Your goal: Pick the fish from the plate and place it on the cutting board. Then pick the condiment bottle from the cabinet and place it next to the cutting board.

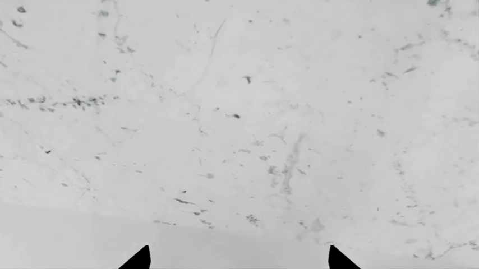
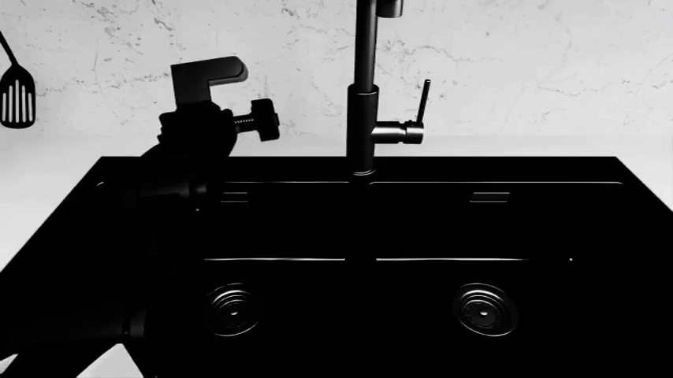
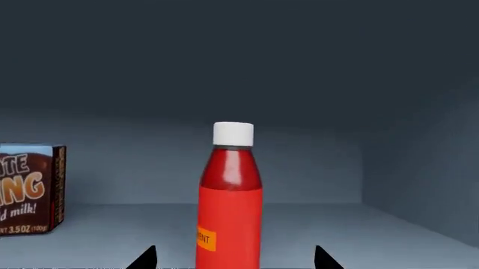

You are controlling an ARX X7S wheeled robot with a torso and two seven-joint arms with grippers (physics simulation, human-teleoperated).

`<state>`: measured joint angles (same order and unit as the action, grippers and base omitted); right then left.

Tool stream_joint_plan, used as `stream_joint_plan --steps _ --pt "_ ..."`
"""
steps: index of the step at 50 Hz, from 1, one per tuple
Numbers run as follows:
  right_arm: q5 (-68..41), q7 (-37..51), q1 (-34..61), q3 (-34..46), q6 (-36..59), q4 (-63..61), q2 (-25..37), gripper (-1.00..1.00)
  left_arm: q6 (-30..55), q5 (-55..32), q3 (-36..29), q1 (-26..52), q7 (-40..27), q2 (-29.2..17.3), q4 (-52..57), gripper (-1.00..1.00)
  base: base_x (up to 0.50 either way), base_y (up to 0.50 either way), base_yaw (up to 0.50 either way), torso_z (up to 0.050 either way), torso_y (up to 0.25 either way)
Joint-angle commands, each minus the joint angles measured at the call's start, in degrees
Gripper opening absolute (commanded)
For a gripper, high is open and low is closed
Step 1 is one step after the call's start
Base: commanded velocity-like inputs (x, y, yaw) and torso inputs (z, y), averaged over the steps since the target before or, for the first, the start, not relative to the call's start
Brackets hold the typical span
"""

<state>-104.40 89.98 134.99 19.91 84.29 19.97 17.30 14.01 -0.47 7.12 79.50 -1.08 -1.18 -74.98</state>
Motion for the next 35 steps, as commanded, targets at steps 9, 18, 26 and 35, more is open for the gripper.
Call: stream_joint_plan --steps 9,18,26,35 --pt "12.75 -8.52 0.0 -4.64 5.64 5.98 -4.57 1.0 0.08 0.04 0.03 0.06 -0.07 0.03 0.0 1.0 0.0 0.0 0.0 0.0 0.0" --pt "32.26 -23.95 0.01 -4.32 5.69 3.23 -5.95 1.0 0.03 -0.09 0.09 0.0 0.2 -0.04 0.0 1.0 0.0 0.0 0.0 0.0 0.0" --pt "37.12 -27.2 0.01 -4.84 5.7 1.76 -6.29 1.0 -0.11 -0.05 0.23 -0.07 0.26 -0.07 0.0 1.0 0.0 0.0 0.0 0.0 0.0" --pt "46.38 -35.72 0.0 -6.5 5.67 3.71 -7.45 1.0 -0.18 -0.06 0.39 -0.09 0.46 -0.1 0.0 1.0 0.0 0.0 0.0 0.0 0.0"
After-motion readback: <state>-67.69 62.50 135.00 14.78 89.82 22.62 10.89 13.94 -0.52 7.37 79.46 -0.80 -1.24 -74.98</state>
